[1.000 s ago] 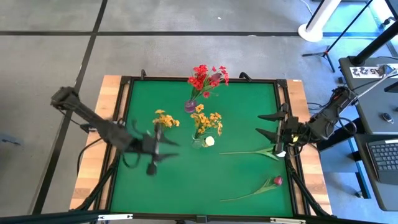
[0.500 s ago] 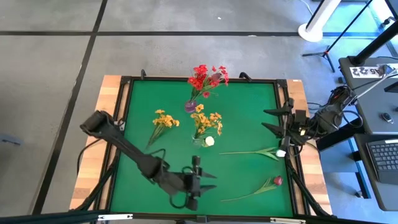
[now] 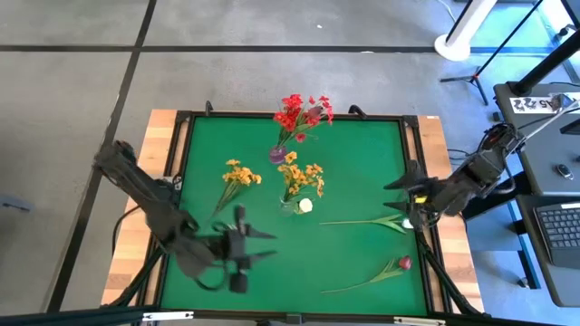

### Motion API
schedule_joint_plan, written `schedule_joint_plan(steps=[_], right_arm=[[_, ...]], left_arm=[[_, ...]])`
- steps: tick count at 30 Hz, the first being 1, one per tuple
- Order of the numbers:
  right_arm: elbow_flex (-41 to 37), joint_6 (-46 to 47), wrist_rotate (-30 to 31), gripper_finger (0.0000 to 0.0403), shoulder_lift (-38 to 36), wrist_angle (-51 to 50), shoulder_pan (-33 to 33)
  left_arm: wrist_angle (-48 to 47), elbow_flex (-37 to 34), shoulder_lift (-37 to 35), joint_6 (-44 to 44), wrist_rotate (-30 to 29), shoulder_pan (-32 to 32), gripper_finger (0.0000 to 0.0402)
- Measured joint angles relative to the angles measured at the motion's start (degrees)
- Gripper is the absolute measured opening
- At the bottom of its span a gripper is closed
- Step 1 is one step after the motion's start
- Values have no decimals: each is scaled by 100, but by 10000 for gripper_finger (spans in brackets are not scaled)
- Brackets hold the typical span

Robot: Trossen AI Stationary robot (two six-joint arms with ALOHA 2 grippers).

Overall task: Sort flowers into vase by color
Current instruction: Put the white flower into the transparent vase

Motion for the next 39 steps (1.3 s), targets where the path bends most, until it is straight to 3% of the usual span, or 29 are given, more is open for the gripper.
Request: schedule_joint_plan(steps=[5,9,16,19,27,33,36,39], right_arm=[[78,719,-1134,232,996,-1244,-119],[-195,865,-1915,232,1822,-1806,-276],[-964,851,-2395,232,2276,-1083,-428],[-1353,866,-2637,232,2211,-588,-635],[-2214,746,-3233,232,2213,450,-1309],[-2551,742,-3322,225,2211,512,-1586],[-2612,742,-3325,193,2213,515,-1591],[-2629,739,-3365,137,2246,471,-1577]], left_arm=[[34,-773,-982,-294,91,2,137],[1028,-1747,-1640,-124,119,-11,136],[3894,-3887,-2559,297,550,57,136],[4564,-4464,-2714,176,546,71,136],[4858,-4655,-2713,200,561,109,136],[4851,-4655,-2713,202,557,109,136],[4845,-4655,-2713,282,556,109,137],[4858,-4655,-2713,351,537,109,137]])
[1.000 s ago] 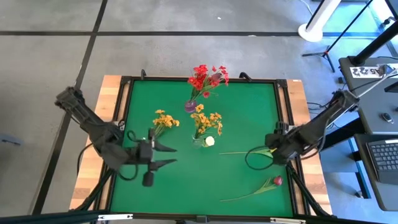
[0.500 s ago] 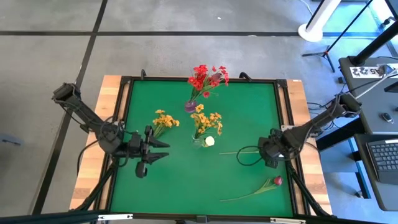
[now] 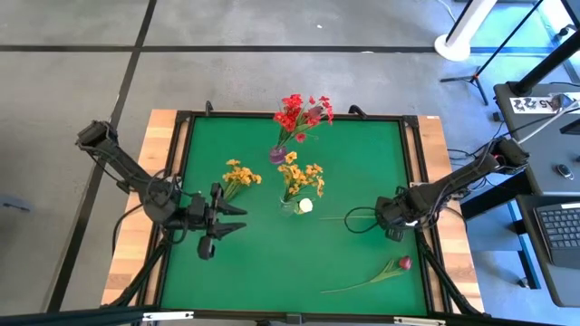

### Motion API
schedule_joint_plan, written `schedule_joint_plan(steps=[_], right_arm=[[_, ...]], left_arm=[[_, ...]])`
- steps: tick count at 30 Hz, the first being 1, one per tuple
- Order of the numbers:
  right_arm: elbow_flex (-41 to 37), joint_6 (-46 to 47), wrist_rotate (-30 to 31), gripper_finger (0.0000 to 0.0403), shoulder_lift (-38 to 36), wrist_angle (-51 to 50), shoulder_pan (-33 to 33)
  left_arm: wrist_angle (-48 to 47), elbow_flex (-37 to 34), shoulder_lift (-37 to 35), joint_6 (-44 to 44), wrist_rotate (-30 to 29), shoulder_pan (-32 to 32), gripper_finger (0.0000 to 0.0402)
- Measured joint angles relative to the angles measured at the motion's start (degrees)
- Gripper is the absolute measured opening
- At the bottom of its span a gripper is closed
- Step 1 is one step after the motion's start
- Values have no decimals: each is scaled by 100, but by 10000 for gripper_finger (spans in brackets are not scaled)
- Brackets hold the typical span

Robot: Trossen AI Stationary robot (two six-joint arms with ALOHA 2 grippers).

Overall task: Sort flowers into vase by color
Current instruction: Put the white flower into the transparent vase

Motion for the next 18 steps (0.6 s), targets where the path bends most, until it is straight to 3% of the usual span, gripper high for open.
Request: schedule_joint_plan(steps=[5,11,18], right_arm=[[62,-15,-97,18,-7,-114,1],[819,-14,164,9,-7,-1023,1],[2464,-22,992,4,6,-2504,1]], left_arm=[[4,0,-2,4,-106,0,137],[38,0,-132,4,-353,0,137],[27,162,-247,83,-570,0,137]])
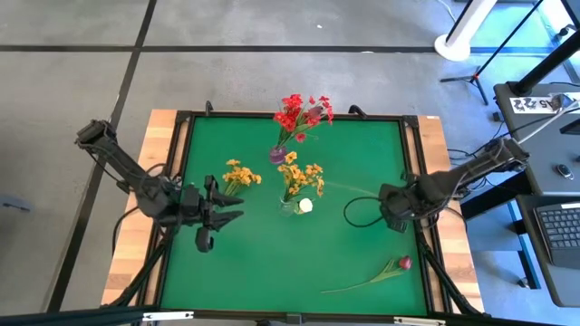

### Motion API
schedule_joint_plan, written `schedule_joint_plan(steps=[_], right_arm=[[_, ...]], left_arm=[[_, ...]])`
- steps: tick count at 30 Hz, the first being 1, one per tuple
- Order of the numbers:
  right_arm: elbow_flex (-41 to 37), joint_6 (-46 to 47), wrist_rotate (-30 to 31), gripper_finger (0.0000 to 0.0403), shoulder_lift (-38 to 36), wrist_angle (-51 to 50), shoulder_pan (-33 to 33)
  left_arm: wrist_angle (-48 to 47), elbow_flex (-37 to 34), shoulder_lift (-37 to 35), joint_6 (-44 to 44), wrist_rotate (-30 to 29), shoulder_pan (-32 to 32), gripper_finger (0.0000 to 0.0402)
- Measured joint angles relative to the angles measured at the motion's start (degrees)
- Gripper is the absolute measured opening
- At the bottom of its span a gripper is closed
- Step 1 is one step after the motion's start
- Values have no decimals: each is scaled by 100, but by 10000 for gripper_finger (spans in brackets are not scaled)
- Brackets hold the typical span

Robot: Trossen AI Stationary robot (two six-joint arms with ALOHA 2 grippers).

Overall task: Sort flowers into vase by color
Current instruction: Put the white flower into the transparent vase

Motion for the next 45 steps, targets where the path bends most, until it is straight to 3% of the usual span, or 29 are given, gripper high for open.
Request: schedule_joint_plan(steps=[5,16,25,29,33,39,45], right_arm=[[1363,-47,617,3,343,-1084,2],[3433,-1016,1627,1,1324,-982,4],[4126,-1522,2342,0,1873,-1009,-3],[4363,-2083,2742,0,2174,-1000,-3],[4621,-2807,3385,0,2462,-1007,-1],[5060,-3806,4779,0,2815,-999,-1],[5399,-4808,6079,0,3067,-905,-1]], left_arm=[[-810,515,0,26,-269,102,137],[-3765,2598,347,-231,-129,958,137],[-4599,3559,845,-194,971,1786,137],[-5374,4347,1223,60,1203,2082,137],[-6490,5569,1576,65,1434,2379,137],[-8483,7261,2390,-770,2718,3043,137],[-9491,8261,3168,-1221,3944,3726,137]])
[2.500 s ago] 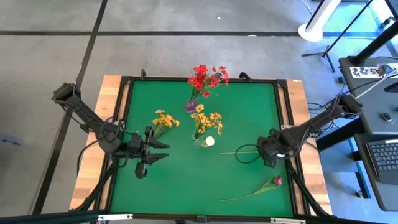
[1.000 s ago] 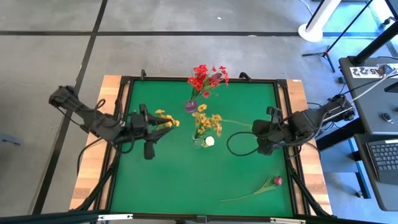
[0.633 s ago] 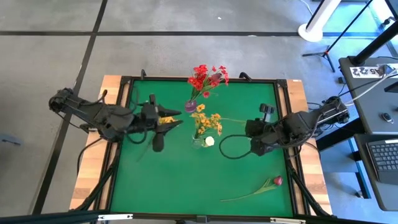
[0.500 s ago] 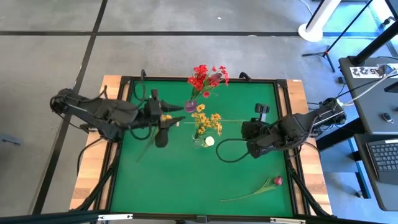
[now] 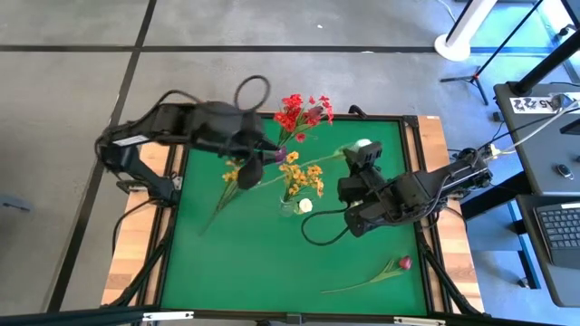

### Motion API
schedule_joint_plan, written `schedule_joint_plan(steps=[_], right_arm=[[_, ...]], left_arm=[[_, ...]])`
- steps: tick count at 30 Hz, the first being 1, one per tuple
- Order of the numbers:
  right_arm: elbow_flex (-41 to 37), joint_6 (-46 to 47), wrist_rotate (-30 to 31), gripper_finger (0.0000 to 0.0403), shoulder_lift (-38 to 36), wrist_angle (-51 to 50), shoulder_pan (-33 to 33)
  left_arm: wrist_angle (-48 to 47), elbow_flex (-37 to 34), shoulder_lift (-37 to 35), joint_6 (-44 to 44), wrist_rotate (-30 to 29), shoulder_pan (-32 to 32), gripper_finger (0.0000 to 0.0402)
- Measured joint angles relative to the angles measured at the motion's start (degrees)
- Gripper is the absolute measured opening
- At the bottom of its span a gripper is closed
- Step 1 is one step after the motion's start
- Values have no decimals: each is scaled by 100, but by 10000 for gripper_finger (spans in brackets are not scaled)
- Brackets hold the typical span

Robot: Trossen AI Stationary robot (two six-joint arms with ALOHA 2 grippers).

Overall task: Sort flowers into vase by color
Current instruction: Put the white flower into the transparent vase

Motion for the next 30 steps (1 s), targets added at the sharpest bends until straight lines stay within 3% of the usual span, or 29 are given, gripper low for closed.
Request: schedule_joint_plan(steps=[6,12,21,30], right_arm=[[34,-1189,383,0,92,748,-7],[27,-2220,722,0,144,1600,0],[25,-3109,754,0,147,2549,0],[25,-3129,685,0,147,2607,0]], left_arm=[[51,506,393,-113,1270,418,137],[357,564,573,-471,1902,719,137],[612,556,1060,-861,2245,785,137],[761,554,1126,-1012,2196,840,137]])
